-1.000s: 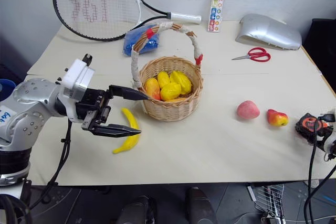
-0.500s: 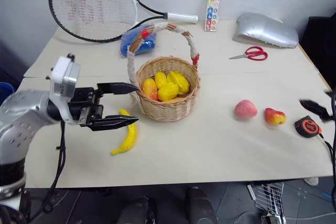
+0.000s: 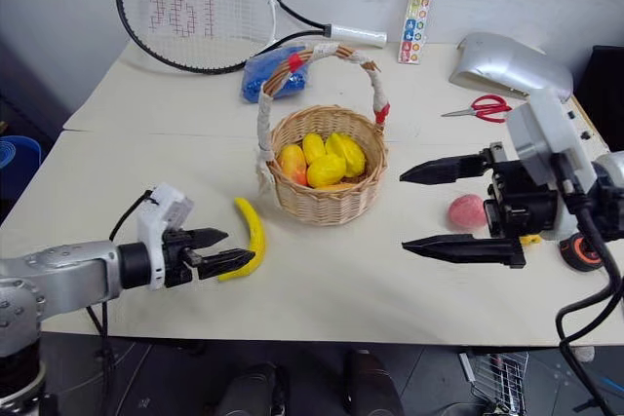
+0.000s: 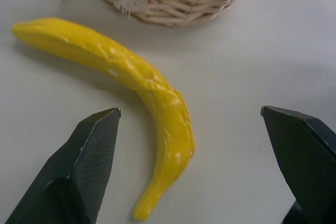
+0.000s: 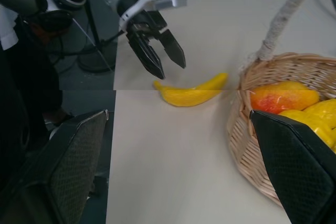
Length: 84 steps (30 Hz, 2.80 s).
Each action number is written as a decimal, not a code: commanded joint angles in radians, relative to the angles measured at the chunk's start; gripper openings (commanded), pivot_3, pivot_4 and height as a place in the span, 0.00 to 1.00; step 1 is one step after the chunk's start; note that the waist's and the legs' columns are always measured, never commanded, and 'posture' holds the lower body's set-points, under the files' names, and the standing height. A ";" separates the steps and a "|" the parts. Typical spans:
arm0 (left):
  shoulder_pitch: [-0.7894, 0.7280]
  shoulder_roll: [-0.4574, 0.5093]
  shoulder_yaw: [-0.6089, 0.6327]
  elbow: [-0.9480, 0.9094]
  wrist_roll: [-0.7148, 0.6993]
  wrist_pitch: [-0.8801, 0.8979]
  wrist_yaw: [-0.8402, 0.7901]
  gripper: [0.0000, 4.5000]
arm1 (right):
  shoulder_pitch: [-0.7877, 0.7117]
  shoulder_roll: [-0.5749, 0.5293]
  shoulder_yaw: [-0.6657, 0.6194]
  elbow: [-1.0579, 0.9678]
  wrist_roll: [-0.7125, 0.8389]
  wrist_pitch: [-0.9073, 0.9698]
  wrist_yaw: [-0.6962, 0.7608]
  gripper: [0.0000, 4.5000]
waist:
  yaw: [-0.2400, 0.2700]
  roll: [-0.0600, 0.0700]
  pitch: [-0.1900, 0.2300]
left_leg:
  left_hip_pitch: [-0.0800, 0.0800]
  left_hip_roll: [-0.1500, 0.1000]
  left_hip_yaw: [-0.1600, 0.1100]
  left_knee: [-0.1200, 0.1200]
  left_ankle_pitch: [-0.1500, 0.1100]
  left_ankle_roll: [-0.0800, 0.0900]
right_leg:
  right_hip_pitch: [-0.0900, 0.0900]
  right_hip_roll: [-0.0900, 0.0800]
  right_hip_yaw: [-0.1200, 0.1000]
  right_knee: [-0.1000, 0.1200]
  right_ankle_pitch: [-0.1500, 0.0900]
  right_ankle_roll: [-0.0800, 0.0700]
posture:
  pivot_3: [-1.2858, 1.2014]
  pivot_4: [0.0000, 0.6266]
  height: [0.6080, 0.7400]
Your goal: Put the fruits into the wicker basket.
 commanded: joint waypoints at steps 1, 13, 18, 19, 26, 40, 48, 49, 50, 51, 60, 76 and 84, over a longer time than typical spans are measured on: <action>-0.053 -0.049 -0.045 0.062 0.018 0.079 0.061 1.00 | -0.030 0.029 0.015 -0.040 0.018 -0.012 -0.043 0.99 | 0.000 0.000 0.000 | 0.000 0.000 0.000 0.000 0.000 0.000 | 0.000 0.000 0.000 0.000 0.000 0.000 | 0.52 0.24 1.00; -0.147 -0.026 -0.196 0.191 0.213 0.088 -0.017 0.61 | 0.038 0.077 -0.003 -0.112 0.010 -0.030 -0.148 1.00 | -0.002 0.000 0.000 | 0.000 0.001 0.001 -0.001 0.001 -0.002 | -0.001 0.001 0.000 0.000 0.000 -0.001 | 0.52 0.24 1.00; -0.066 0.072 -0.165 0.119 0.206 0.076 -0.131 0.28 | 0.062 0.080 -0.025 -0.110 0.015 -0.041 -0.168 1.00 | -0.009 0.000 0.000 | 0.000 0.002 0.001 -0.001 0.001 -0.002 | -0.001 0.001 0.000 0.000 -0.001 -0.002 | 0.52 0.24 1.00; -0.048 0.107 -0.162 0.097 0.204 0.066 -0.163 0.23 | 0.069 0.078 -0.030 -0.108 0.014 -0.043 -0.166 1.00 | -0.013 0.000 0.000 | 0.001 0.003 0.001 -0.002 0.001 -0.003 | -0.001 0.001 0.000 0.000 -0.001 -0.002 | 0.52 0.24 1.00; 0.106 0.508 -0.035 -0.088 0.188 -0.237 -0.714 0.16 | 0.127 0.062 -0.073 -0.094 0.006 -0.048 -0.156 1.00 | -0.025 -0.002 0.002 | 0.001 0.004 0.000 -0.003 0.001 -0.005 | -0.002 0.001 -0.002 0.001 -0.003 -0.006 | 0.52 0.24 1.00; -0.671 0.130 -0.417 0.306 0.403 -0.314 -0.653 0.16 | 0.184 0.071 -0.122 -0.138 0.010 -0.054 -0.219 1.00 | 0.003 -0.001 0.003 | -0.003 -0.009 -0.001 -0.003 -0.001 0.007 | -0.001 0.004 0.000 -0.005 0.003 0.001 | 0.52 0.24 1.00; -0.762 -0.025 -0.472 0.420 0.485 -0.255 -0.576 0.16 | 0.230 0.077 -0.158 -0.156 -0.002 -0.074 -0.239 1.00 | -0.010 -0.001 0.003 | -0.005 -0.007 0.000 -0.004 0.000 0.003 | -0.006 0.002 0.003 -0.004 0.001 0.004 | 0.52 0.24 1.00; -0.767 -0.047 -0.468 0.433 0.497 -0.255 -0.557 0.16 | 0.235 0.078 -0.160 -0.159 -0.003 -0.077 -0.240 1.00 | -0.009 -0.001 0.003 | -0.005 -0.004 0.000 -0.003 0.000 0.003 | -0.006 0.002 0.003 -0.004 0.001 0.004 | 0.52 0.24 1.00; -0.771 -0.068 -0.467 0.443 0.507 -0.251 -0.540 0.16 | 0.240 0.079 -0.161 -0.161 -0.005 -0.080 -0.241 1.00 | -0.006 -0.001 0.003 | -0.005 -0.004 0.000 -0.003 0.000 0.002 | -0.006 0.003 0.003 -0.005 0.001 0.003 | 0.52 0.24 1.00; -0.772 -0.092 -0.465 0.450 0.516 -0.249 -0.522 0.16 | 0.242 0.080 -0.163 -0.162 -0.005 -0.082 -0.243 1.00 | -0.002 -0.001 0.003 | -0.005 -0.004 0.000 -0.003 0.001 0.002 | -0.006 0.003 0.003 -0.004 0.001 0.003 | 0.52 0.24 1.00; -0.737 -0.140 -0.483 0.433 0.552 -0.240 -0.516 0.43 | 0.211 0.091 -0.139 -0.124 -0.045 -0.118 -0.291 1.00 | -0.002 -0.001 0.003 | -0.002 -0.012 -0.002 -0.002 0.002 0.004 | -0.002 0.001 0.004 -0.002 0.002 0.005 | 0.52 0.24 1.00; -0.482 0.067 -0.262 0.233 0.448 -0.599 -0.906 0.95 | 0.458 0.129 -0.322 -0.042 -0.154 -0.116 -0.330 1.00 | 0.004 -0.001 0.003 | -0.002 -0.008 -0.003 -0.002 0.003 0.003 | -0.002 0.000 0.002 -0.002 0.001 0.004 | 0.52 0.24 1.00; -0.331 0.182 -0.192 0.263 0.410 -0.778 -1.190 0.95 | 0.811 0.211 -0.644 0.044 -0.244 -0.111 -0.278 1.00 | 0.002 -0.001 0.002 | -0.002 -0.013 -0.004 -0.002 0.002 0.006 | 0.000 0.000 0.002 -0.003 0.001 0.004 | 0.52 0.24 1.00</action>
